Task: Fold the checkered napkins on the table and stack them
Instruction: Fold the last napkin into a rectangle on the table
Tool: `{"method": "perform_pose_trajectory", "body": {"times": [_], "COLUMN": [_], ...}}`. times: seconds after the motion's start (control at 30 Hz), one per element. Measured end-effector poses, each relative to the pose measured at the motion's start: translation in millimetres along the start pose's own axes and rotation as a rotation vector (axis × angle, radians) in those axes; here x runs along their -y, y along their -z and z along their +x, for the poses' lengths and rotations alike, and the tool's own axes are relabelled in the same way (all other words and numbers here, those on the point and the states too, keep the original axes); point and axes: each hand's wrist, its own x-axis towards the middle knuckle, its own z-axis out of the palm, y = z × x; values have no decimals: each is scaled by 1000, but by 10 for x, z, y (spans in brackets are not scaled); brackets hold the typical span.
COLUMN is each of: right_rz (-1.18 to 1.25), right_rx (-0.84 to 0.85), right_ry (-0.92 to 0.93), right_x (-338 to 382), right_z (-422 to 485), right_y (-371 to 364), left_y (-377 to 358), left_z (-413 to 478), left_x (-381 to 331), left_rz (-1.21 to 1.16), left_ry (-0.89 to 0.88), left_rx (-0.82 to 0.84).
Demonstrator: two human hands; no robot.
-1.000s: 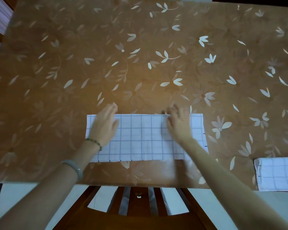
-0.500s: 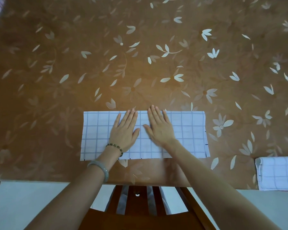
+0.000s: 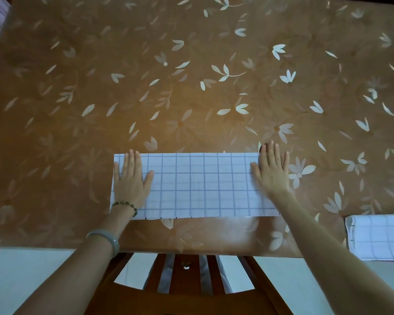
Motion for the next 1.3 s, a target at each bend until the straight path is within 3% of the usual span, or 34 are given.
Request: {"method": "perform_pose_trajectory", "body": {"times": [0.07, 0.13, 0.23, 0.3, 0.5, 0.87, 1.0, 1.13, 1.2, 1.3], "right_rz": [45, 109, 137, 122, 24, -3, -20, 10, 40, 94], "right_rx": [-83, -117, -63, -15, 44, 69, 83, 76, 80, 84], "right_ry": [-6, 141, 356, 396, 381, 129, 119, 103, 149, 234], "right_x": [377, 886, 1560, 1718, 1245, -181, -253, -196, -181, -171], "right_z": [-18, -60, -147, -155, -68, -54, -62, -32, 0, 29], "right_y": [15, -11, -31, -72, -234, -66, -25, 60, 134, 195], "left_y": [46, 78, 69, 37, -44, 2, 60, 230, 311, 341], "left_z": [-11, -15, -7, 13, 52, 16, -9, -56, -107, -109], "left_x": [-79, -288, -623, -706, -543, 180, 289, 225, 158, 124], "left_rz": [15, 25, 13, 48, 4, -41, -78, -204, -243, -324], "left_ry": [4, -87, -208, -226, -105, 120, 175, 352, 432, 548], "left_rx": [-7, -28, -24, -9, 31, -10, 4, -47, -98, -48]}}
